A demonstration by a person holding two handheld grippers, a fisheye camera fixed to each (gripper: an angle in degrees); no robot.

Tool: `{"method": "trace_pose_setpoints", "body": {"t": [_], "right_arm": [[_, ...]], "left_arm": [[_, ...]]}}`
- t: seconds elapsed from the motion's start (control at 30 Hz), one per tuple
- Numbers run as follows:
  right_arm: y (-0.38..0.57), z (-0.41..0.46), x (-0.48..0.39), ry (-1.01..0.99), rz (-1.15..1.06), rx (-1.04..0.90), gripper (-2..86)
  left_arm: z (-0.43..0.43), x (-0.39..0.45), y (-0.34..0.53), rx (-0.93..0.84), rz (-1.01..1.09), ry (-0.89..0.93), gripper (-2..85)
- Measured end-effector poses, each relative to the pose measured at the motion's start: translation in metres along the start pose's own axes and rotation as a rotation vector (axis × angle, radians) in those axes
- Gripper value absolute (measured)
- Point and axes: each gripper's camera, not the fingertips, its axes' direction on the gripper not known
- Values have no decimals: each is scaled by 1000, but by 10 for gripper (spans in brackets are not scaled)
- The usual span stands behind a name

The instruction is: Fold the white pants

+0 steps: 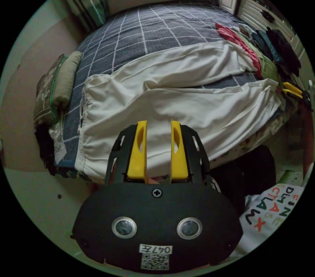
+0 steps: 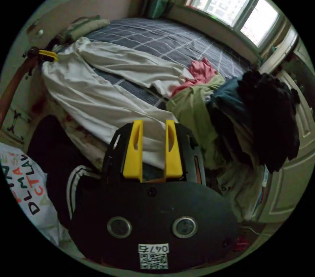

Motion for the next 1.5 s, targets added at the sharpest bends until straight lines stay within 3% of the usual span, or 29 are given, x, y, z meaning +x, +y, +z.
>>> {"method": "trace_pose_setpoints", "body": {"t": [0.37, 0.7, 1.0, 1.37, 1.5], "right_arm": [[36, -6, -59, -102, -117, 107, 46], [-16, 45, -86, -269, -56, 331, 30], [-12, 40, -41, -310, -31, 507, 16], [20, 60, -23, -207, 82, 432, 16], [1, 60, -51, -212, 65, 433, 15]], "left_arm": [[-22, -19, 35, 85, -175, -97, 93], [48, -43, -37, 49, -172, -140, 99], [92, -37, -78, 33, -119, -199, 98], [98, -54, -102, -19, -73, -208, 126], [71, -83, -105, 72, -93, -273, 114]]}}
